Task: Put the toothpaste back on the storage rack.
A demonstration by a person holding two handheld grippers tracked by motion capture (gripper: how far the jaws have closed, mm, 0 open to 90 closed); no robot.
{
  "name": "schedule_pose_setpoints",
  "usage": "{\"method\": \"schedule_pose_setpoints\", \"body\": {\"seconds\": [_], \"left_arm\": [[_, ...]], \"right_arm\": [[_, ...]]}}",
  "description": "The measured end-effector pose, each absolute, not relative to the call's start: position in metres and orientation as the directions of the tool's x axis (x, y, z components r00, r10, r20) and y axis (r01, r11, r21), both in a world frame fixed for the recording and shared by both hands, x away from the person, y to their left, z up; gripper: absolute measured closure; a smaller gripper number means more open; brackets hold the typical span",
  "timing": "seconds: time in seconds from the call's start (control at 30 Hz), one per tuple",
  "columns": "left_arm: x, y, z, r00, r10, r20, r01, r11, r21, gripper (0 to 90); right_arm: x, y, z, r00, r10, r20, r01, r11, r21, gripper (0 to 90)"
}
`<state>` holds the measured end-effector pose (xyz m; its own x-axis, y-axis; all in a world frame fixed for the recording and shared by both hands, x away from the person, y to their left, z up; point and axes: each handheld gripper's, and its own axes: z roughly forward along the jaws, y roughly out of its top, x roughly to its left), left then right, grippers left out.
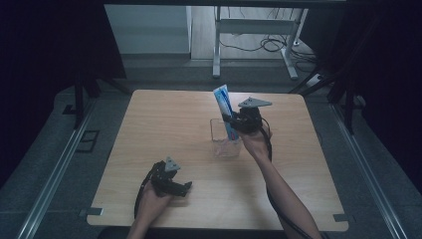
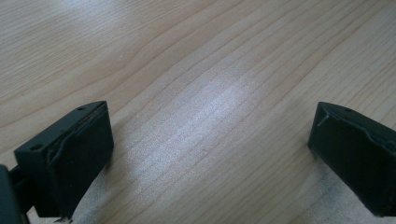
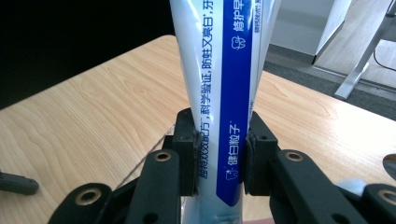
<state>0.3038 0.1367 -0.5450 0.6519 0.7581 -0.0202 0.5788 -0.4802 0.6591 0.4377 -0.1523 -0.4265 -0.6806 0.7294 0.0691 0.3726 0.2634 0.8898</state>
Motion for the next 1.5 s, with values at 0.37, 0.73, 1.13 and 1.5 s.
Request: {"method": "schedule_pose_setpoints", "body": {"seconds": [0.37, 0.73, 1.13, 1.5], "left_arm": [[0.304, 0.137, -0.545, 0.652, 0.758, -0.022, 0.579, -0.479, 0.66, 0.2], [0.304, 0.137, -0.545, 0.652, 0.758, -0.022, 0.579, -0.479, 0.66, 0.2], [0.304, 0.137, -0.545, 0.652, 0.758, -0.021, 0.579, -0.48, 0.66, 0.2], [0.304, 0.137, -0.545, 0.652, 0.758, -0.022, 0.578, -0.479, 0.661, 0.2]], "right_arm": [[0.437, -0.149, -0.445, -0.674, 0.737, 0.048, 0.384, 0.294, 0.875, 70.5], [0.436, -0.146, -0.452, -0.679, 0.733, 0.029, 0.385, 0.323, 0.865, 69.6], [0.433, -0.144, -0.454, -0.692, 0.721, 0.031, 0.396, 0.344, 0.851, 67.7], [0.431, -0.142, -0.457, -0.7, 0.713, 0.034, 0.412, 0.364, 0.835, 65.5]]}}
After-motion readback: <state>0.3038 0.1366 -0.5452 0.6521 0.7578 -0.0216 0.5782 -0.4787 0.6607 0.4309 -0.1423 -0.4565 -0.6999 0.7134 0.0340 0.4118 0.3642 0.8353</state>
